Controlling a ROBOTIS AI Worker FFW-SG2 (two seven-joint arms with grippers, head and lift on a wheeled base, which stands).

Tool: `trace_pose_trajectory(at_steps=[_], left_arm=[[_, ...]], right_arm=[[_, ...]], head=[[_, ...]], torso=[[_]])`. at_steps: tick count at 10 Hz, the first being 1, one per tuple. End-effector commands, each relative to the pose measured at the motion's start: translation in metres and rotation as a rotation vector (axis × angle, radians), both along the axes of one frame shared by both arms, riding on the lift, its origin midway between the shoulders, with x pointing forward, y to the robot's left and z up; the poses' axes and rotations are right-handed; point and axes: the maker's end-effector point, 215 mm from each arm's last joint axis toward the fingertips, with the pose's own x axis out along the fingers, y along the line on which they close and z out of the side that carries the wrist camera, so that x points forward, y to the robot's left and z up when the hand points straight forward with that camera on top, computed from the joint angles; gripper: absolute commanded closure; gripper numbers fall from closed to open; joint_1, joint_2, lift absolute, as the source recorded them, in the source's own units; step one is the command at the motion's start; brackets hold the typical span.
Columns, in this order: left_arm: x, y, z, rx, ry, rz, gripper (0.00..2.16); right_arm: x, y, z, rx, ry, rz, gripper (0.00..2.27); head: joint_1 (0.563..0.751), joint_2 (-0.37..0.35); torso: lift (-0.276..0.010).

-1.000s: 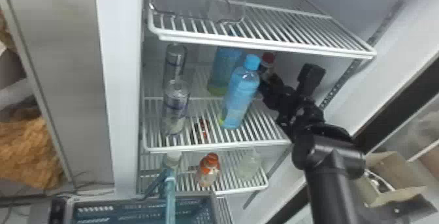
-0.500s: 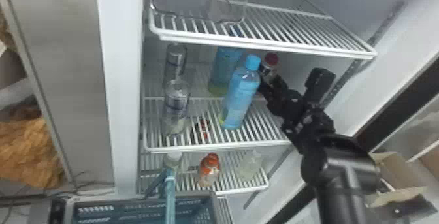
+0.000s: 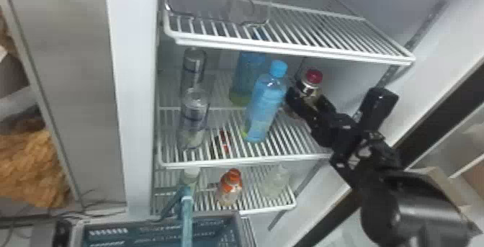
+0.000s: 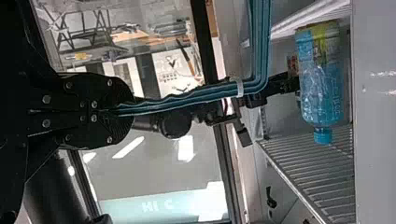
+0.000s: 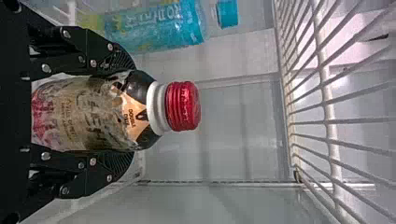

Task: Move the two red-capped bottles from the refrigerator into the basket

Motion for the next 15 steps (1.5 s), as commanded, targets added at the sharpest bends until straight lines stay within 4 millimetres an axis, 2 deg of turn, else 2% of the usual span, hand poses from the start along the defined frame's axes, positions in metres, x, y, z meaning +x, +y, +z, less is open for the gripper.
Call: trace_pose_trajectory(at_steps=[1, 5, 9, 11, 13, 15], left_arm=[[0.0, 0.001, -0.001, 0.002, 0.001, -0.001, 1.2], [-0.005, 0.002, -0.005, 0.012, 0.01, -0.011, 1.2], [-0.009, 0.004, -0.009, 0.024, 0.022, -0.019, 1.2], [-0.013, 0.005, -0.011, 0.03, 0.03, -0.024, 1.2], [-0.014, 0.006, -0.014, 0.036, 0.037, -0.025, 1.2], [-0.014, 0.009, -0.015, 0.04, 0.04, -0.02, 1.2]], right_arm=[[-0.018, 0.006, 0.0, 0.003, 0.013, 0.011, 1.28], [-0.068, 0.005, 0.001, -0.032, 0.058, 0.004, 1.28], [-0.107, 0.017, 0.001, -0.029, 0.102, 0.022, 1.28], [-0.129, 0.01, 0.002, -0.05, 0.136, 0.004, 1.28], [-0.154, 0.004, -0.003, -0.064, 0.187, -0.013, 1.28], [-0.185, 0.013, -0.014, -0.057, 0.262, 0.007, 1.28]], head=[[0.695, -0.35], [0.695, -0.35], [0.695, -0.35], [0.695, -0.35], [0.695, -0.35], [0.695, -0.35]], torso=[[0.0], [0.0], [0.0], [0.0], [0.0], [0.0]])
